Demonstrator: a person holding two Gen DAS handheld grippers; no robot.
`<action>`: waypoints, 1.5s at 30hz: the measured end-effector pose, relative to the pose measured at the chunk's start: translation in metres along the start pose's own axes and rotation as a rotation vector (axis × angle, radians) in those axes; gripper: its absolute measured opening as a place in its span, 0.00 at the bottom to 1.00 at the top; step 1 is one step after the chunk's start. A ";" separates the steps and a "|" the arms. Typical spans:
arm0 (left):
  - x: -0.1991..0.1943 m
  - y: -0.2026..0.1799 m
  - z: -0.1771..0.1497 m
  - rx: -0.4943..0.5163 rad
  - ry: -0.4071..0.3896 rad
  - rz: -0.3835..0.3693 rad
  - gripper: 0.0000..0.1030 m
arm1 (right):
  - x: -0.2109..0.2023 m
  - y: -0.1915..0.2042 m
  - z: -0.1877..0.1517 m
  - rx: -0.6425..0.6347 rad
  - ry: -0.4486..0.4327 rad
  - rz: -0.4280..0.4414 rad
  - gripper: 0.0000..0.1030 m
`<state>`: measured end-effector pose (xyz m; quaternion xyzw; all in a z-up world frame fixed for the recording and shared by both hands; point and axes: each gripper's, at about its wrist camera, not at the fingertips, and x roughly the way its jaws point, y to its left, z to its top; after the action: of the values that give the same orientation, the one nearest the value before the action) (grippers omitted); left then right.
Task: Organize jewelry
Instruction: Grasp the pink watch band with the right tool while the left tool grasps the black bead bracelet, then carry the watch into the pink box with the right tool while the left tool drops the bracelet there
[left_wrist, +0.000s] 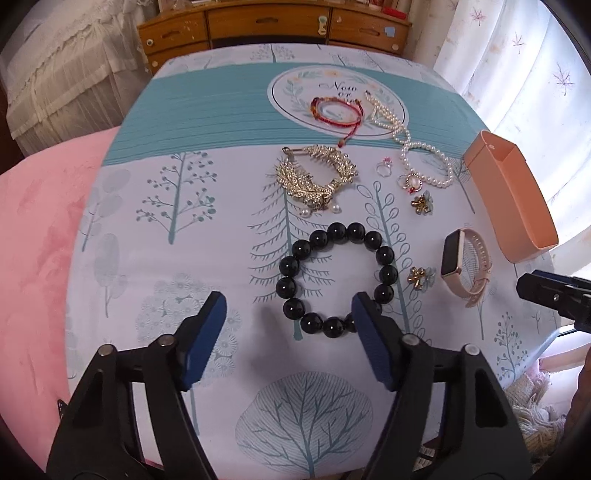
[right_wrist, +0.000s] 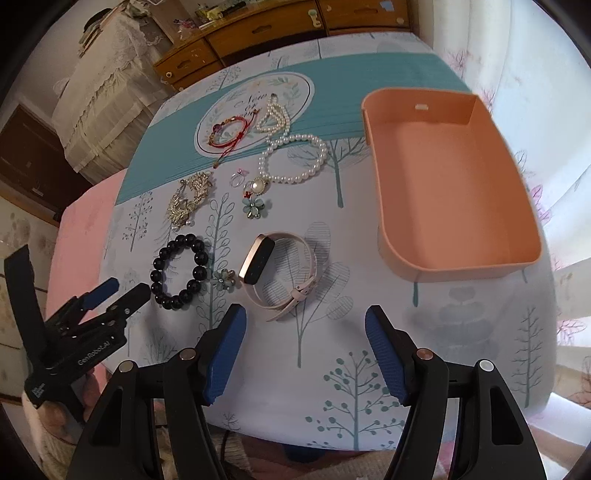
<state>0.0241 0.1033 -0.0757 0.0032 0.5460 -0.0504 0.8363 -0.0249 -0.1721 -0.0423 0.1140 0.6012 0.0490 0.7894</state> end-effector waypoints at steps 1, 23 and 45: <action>0.003 0.000 0.002 -0.005 0.006 -0.002 0.65 | 0.006 -0.001 0.002 0.020 0.018 0.012 0.66; 0.041 0.012 0.025 -0.055 0.115 -0.014 0.52 | 0.072 0.028 0.040 0.080 0.124 -0.122 0.30; -0.045 -0.046 0.033 0.056 -0.093 -0.075 0.12 | -0.003 0.042 0.010 -0.070 -0.187 -0.019 0.12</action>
<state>0.0324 0.0588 -0.0192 0.0035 0.5045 -0.0970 0.8579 -0.0136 -0.1335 -0.0273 0.0849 0.5236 0.0514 0.8461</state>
